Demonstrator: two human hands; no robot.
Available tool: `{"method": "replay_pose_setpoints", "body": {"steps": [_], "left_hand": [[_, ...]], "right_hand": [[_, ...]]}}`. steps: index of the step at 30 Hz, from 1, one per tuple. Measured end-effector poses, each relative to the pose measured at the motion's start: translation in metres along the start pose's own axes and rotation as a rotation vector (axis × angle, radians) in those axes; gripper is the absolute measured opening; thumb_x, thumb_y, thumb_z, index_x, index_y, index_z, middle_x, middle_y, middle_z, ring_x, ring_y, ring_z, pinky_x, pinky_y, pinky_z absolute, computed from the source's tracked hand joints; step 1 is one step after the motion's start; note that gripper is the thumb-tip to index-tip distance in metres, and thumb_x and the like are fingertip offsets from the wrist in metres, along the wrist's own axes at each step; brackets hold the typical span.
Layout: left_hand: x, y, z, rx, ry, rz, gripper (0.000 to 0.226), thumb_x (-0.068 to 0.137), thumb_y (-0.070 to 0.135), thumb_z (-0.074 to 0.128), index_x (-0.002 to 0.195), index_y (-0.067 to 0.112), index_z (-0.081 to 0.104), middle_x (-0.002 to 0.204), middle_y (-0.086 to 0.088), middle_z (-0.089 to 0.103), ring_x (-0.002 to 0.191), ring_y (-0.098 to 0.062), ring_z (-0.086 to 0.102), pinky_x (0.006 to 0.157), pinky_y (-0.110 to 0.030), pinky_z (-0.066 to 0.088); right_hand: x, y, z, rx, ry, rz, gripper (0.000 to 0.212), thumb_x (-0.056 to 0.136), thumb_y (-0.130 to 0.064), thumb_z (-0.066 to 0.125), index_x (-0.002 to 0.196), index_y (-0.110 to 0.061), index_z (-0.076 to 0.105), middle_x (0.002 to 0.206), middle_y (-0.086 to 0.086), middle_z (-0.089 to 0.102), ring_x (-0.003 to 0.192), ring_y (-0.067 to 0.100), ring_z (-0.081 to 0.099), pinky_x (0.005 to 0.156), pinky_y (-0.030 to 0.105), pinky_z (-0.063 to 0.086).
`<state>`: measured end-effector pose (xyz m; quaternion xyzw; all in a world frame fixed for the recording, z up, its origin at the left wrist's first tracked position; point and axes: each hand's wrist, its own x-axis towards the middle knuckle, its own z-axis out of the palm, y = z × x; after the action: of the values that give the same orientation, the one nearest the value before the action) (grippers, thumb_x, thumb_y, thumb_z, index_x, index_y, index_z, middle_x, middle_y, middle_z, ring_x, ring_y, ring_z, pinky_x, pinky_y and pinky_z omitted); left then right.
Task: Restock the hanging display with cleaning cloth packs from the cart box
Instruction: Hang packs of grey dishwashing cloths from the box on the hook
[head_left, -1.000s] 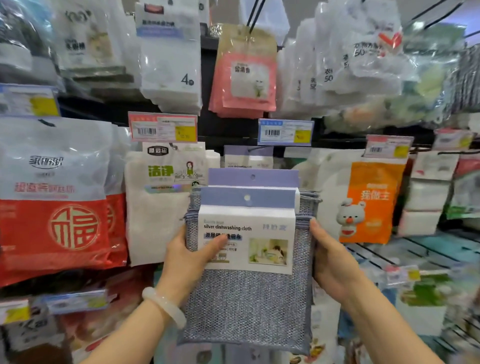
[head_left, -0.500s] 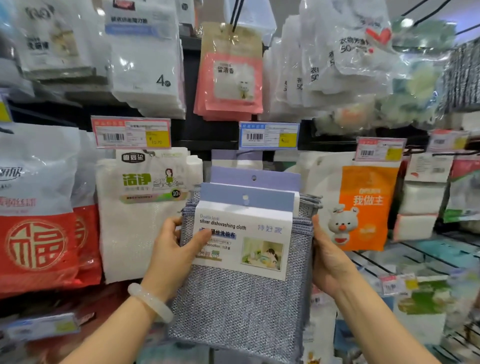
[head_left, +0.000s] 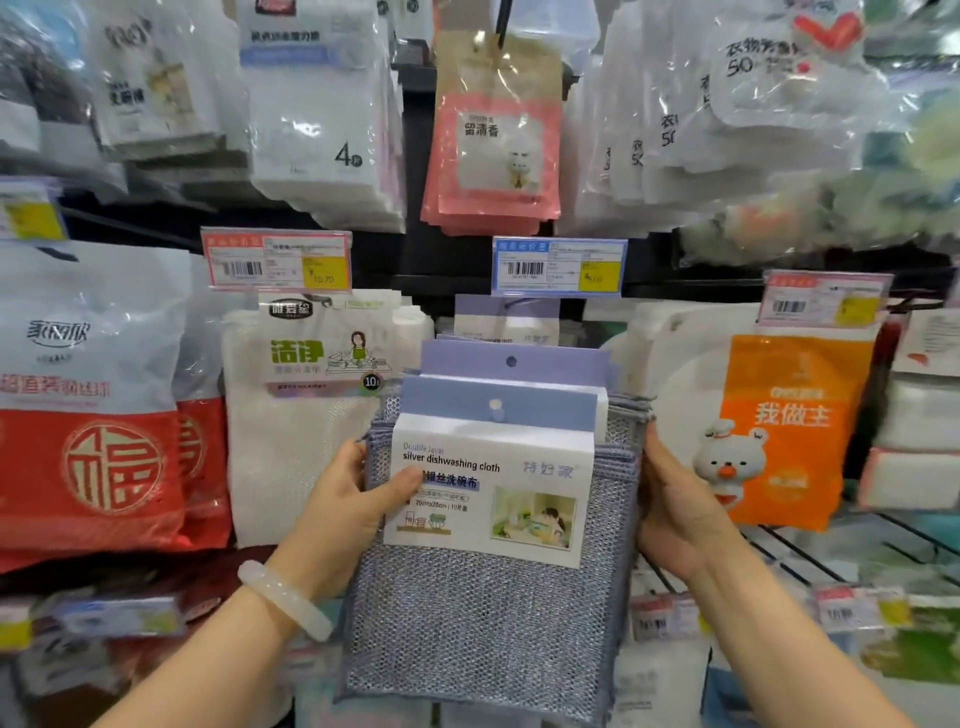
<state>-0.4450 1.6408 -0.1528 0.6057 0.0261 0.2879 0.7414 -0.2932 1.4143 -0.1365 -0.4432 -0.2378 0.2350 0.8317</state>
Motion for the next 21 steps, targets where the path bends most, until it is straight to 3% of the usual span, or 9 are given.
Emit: {"method": "replay_pose_setpoints", "body": {"steps": [5, 8, 13, 21], "left_hand": [[-0.003, 0.002, -0.002, 0.002, 0.002, -0.016, 0.049, 0.064, 0.011, 0.069, 0.109, 0.005, 0.051, 0.091, -0.014, 0.074, 0.079, -0.031, 0.072, 0.057, -0.034, 0.058], [-0.003, 0.004, 0.000, 0.034, -0.012, -0.020, 0.054, 0.064, 0.014, 0.071, 0.113, 0.004, 0.050, 0.095, -0.015, 0.073, 0.083, -0.032, 0.071, 0.060, -0.034, 0.058], [-0.003, 0.008, 0.004, 0.058, -0.046, -0.032, 0.054, 0.062, 0.016, 0.073, 0.110, 0.006, 0.051, 0.094, -0.013, 0.074, 0.083, -0.031, 0.072, 0.060, -0.033, 0.058], [-0.003, 0.020, 0.003, 0.120, -0.117, -0.033, 0.056, 0.058, 0.017, 0.077, 0.108, 0.009, 0.053, 0.097, -0.014, 0.073, 0.085, -0.032, 0.071, 0.062, -0.034, 0.058]], "right_hand": [[0.006, -0.003, -0.005, -0.052, 0.022, 0.021, 0.031, 0.088, -0.034, 0.053, 0.091, -0.014, 0.076, 0.097, 0.010, 0.074, 0.087, 0.023, 0.070, 0.080, 0.038, 0.057], [0.008, -0.003, -0.002, -0.047, 0.049, -0.009, 0.028, 0.085, -0.032, 0.055, 0.083, -0.015, 0.078, 0.089, 0.008, 0.076, 0.081, 0.022, 0.071, 0.072, 0.034, 0.058], [0.010, -0.002, 0.003, 0.058, 0.054, -0.024, 0.043, 0.092, -0.025, 0.043, 0.070, -0.012, 0.077, 0.076, 0.008, 0.075, 0.068, 0.022, 0.072, 0.056, 0.031, 0.058], [0.015, -0.016, 0.000, -0.121, 0.125, -0.008, 0.028, 0.092, -0.008, 0.043, 0.077, -0.006, 0.066, 0.065, 0.009, 0.073, 0.054, 0.020, 0.069, 0.046, 0.026, 0.055]]}}
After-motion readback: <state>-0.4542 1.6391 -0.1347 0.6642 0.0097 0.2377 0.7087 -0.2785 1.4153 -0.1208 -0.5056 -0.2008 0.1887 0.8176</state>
